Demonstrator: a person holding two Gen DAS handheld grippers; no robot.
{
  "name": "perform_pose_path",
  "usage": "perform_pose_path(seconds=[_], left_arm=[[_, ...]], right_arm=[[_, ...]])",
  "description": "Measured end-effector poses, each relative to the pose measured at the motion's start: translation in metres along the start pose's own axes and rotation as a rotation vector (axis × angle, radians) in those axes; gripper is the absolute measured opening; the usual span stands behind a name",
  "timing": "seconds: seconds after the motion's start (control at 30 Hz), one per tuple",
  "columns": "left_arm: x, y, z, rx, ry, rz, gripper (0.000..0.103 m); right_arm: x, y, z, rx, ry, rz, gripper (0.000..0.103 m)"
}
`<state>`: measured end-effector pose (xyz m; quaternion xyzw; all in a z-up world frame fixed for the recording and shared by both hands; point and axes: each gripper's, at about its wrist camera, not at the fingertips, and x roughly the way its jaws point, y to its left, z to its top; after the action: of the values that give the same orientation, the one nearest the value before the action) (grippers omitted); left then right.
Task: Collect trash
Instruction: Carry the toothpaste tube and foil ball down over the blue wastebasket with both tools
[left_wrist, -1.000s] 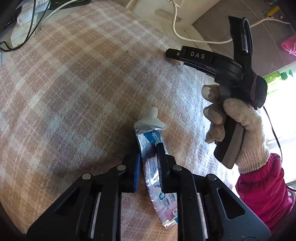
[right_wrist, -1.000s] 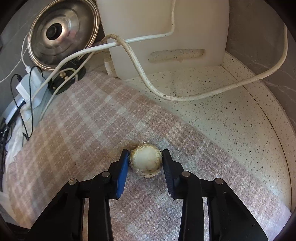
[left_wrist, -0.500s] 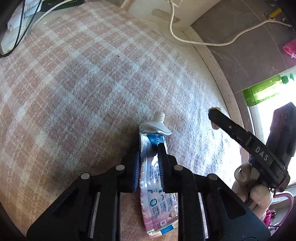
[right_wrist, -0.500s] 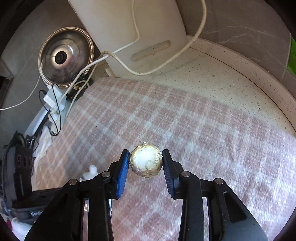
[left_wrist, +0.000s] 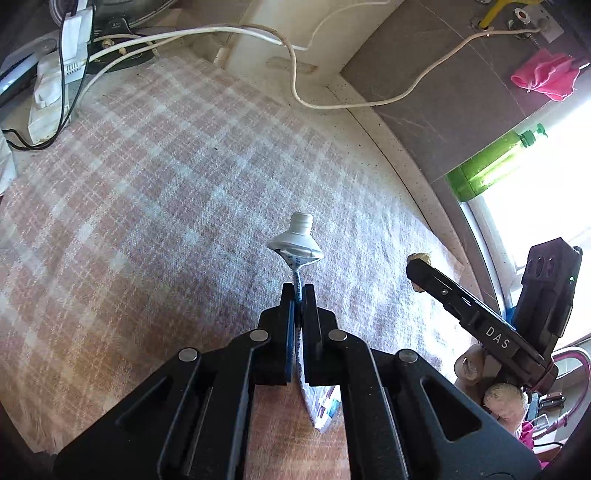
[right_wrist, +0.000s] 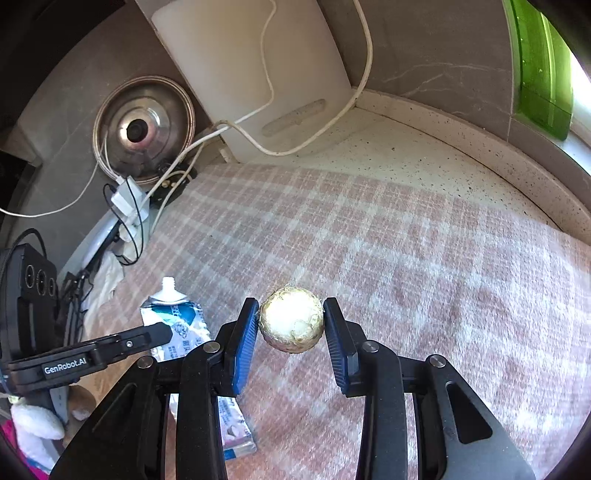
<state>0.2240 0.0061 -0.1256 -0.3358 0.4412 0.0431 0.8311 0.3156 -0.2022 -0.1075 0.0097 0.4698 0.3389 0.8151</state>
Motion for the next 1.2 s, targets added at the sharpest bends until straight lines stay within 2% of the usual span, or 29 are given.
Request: perform_pose_path(seconds=[0.17,0.5,0.9,1.2], left_arm=[[-0.032,0.001,-0.01,0.005,-0.041,-0.013,0.001],[-0.092,0.0,-0.033,0.089,-0.094,0.016,0.001],[-0.143,0.028,-0.075,0.15,-0.076,0.011,0.001],[-0.18,0.07,-0.112,0.171,-0.053,0.009,0.001]], right_arm=[[-0.021,0.007,-0.007,-0.012,-0.026,-0.001,0.034],[-0.053,0.029,-0.031,-0.011,-0.049,0.051,0.034],[-0.087,0.083,-0.081,-0.015,-0.068,0.05,0.034],[-0.096,0.131,-0.131,0.012,-0.047,0.03,0.034]])
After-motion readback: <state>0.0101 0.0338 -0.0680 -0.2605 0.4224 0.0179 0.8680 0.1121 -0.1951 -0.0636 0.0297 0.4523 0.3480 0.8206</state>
